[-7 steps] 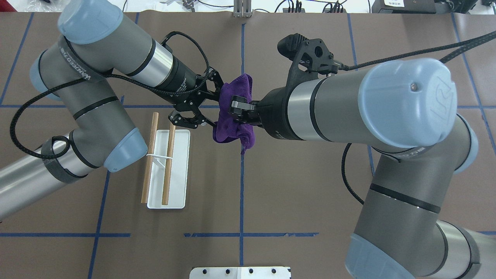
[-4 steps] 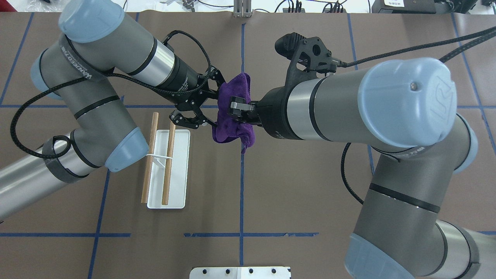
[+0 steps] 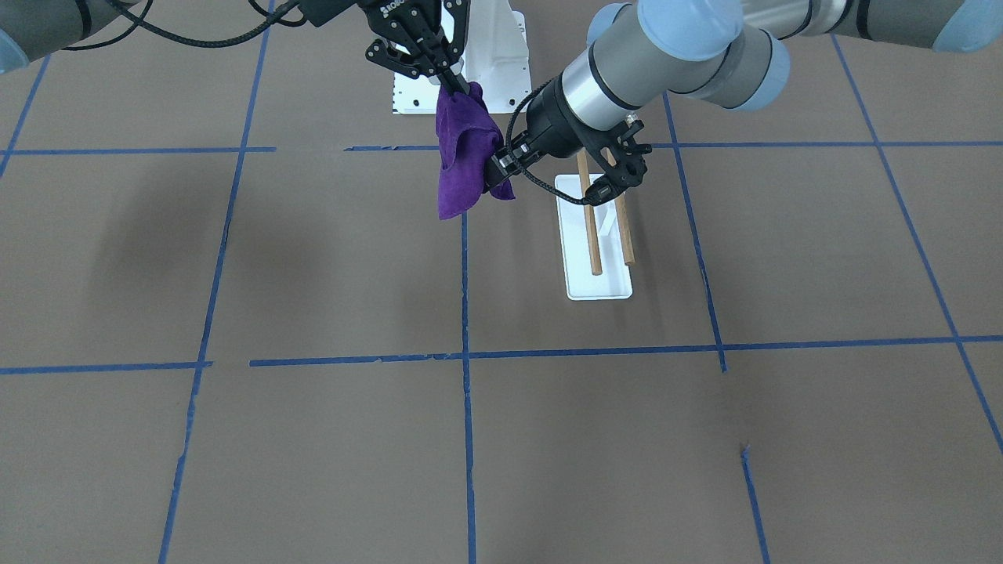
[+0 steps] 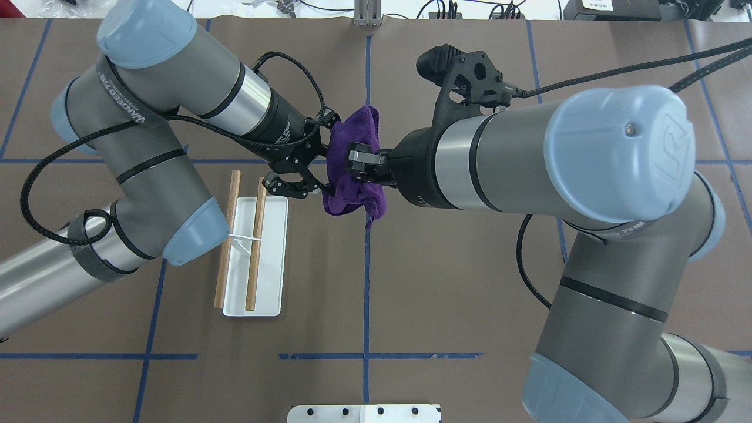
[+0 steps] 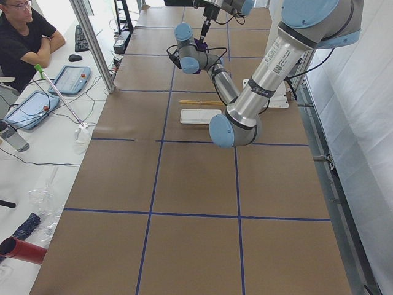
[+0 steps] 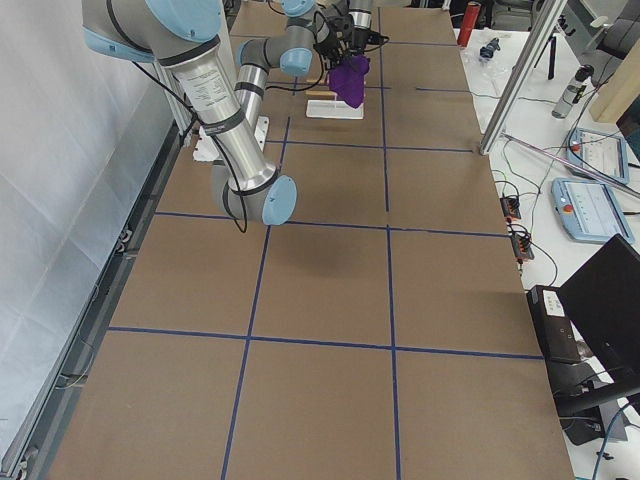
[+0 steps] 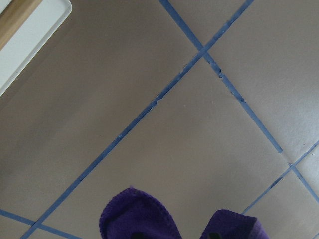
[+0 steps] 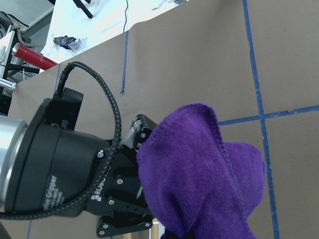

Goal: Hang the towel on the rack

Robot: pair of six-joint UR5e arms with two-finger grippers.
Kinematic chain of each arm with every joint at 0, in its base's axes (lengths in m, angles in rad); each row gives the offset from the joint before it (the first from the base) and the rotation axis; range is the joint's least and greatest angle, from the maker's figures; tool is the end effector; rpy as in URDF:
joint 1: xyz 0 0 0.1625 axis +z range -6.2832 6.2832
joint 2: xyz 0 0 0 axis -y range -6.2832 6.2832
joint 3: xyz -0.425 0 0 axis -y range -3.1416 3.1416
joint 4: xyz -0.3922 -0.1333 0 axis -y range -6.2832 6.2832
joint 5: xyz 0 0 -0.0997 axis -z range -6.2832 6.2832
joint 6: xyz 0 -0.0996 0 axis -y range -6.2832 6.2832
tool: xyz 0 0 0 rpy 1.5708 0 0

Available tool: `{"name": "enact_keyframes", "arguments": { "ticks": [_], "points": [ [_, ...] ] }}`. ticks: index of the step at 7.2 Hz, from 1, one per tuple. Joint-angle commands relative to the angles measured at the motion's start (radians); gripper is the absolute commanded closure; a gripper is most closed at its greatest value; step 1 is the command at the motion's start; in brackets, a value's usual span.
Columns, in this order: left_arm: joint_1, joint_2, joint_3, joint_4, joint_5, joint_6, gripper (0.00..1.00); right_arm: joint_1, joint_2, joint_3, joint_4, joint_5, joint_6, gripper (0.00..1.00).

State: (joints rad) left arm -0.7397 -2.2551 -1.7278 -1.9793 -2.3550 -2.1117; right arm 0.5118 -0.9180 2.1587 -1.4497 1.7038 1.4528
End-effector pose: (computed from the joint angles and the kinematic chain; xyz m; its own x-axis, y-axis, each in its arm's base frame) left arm 0.4218 -0.4701 0.1271 0.2090 -0.6842 -0.6987 0.1047 0.7260 -0.6796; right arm -0.3793 -0.3508 0.0520 0.2235 -0.0083 0.9747 -0.3484 0.9332 0.0878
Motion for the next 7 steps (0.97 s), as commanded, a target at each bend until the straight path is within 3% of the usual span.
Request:
{"name": "enact_keyframes", "arguments": {
  "ticks": [1,2,3,4,7],
  "points": [
    [0.000,0.002,-0.022,0.022,-0.001,0.001,1.00,0.001,0.001,0.001,0.000,-0.003,0.000,1.00],
    [0.000,0.003,-0.021,0.022,-0.001,0.001,1.00,0.001,0.001,0.001,0.000,-0.003,0.000,1.00],
    [0.000,0.000,-0.021,0.022,-0.001,0.001,1.00,0.002,-0.001,0.001,0.008,-0.003,0.001,0.85],
    [0.000,0.000,-0.019,0.022,0.000,0.001,1.00,0.004,-0.008,0.004,0.008,-0.041,0.001,0.01],
    [-0.004,0.026,-0.024,0.030,0.011,-0.001,1.00,0.013,-0.106,0.084,0.008,-0.056,0.000,0.00]
  ]
}}
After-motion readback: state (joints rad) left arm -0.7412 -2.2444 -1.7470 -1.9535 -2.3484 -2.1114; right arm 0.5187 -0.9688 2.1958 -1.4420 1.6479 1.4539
